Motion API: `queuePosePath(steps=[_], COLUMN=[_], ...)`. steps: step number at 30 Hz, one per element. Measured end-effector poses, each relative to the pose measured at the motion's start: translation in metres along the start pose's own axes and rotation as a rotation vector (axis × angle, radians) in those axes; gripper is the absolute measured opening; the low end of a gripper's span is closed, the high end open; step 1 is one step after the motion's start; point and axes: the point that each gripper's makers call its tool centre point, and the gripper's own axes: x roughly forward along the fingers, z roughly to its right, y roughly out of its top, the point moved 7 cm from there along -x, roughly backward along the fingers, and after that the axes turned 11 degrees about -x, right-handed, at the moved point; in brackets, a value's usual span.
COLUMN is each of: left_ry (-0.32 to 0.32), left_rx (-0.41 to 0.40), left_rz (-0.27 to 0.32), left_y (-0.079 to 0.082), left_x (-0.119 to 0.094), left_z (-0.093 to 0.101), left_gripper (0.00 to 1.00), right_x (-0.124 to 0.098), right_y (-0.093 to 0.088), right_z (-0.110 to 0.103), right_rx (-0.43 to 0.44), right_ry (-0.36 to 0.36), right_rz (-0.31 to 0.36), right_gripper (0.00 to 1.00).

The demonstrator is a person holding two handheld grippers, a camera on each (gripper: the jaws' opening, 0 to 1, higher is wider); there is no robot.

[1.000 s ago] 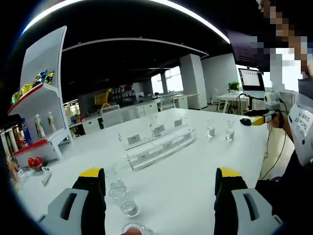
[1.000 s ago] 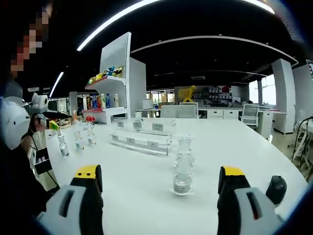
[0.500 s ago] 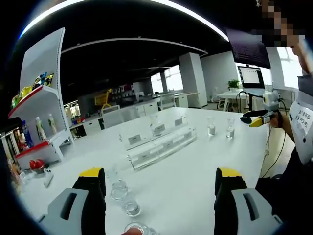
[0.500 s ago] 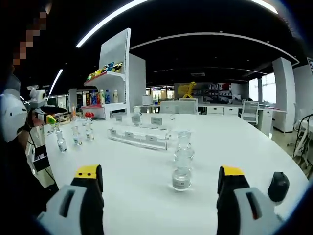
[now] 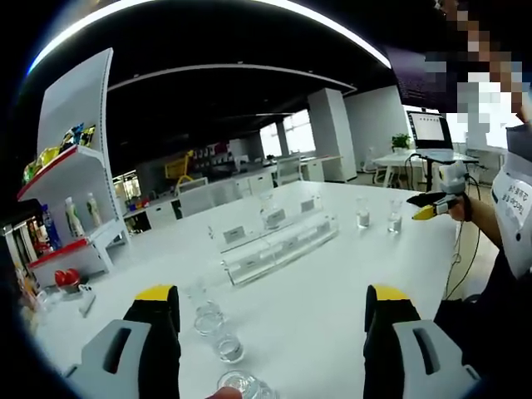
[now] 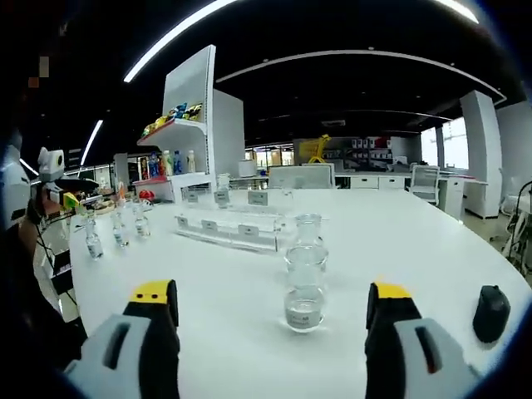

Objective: Identify the label on the chemical reagent bottle, grasp the chemical reagent bottle, and place it in the designated position on the reagent rack

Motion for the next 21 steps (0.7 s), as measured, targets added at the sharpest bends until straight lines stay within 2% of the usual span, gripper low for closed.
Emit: queuePosePath(steps=[9, 14, 19, 21], left_ry=[0.006, 0.027, 0.039, 0.037], left_rx=[0.002, 0.007, 0.014, 0.017], left_rz=[-0.007, -0.011, -0.015, -0.020], left_y=[-0.001, -0.002, -0.003, -0.003], left_x=[0.000, -0.004, -0.005, -0.005], left_z=[0.001, -0.004, -0.004, -0.004], left_gripper=[0.92, 0.92, 0.91, 0.91], right_x=[0.020, 0.026, 0.034, 0.038], right_y=[-0.004, -0.008, -0.010, -0.011], right_z=[0.001, 0.004, 0.006, 0.006], right_rx=[0.068, 0.106, 0.107, 0.082], right_ry=[0.005, -0.016, -0.038, -0.055], right_rz=[0.030, 0.043, 0.057, 0.070], right_gripper=[0.87, 0.80, 0.72, 0.71])
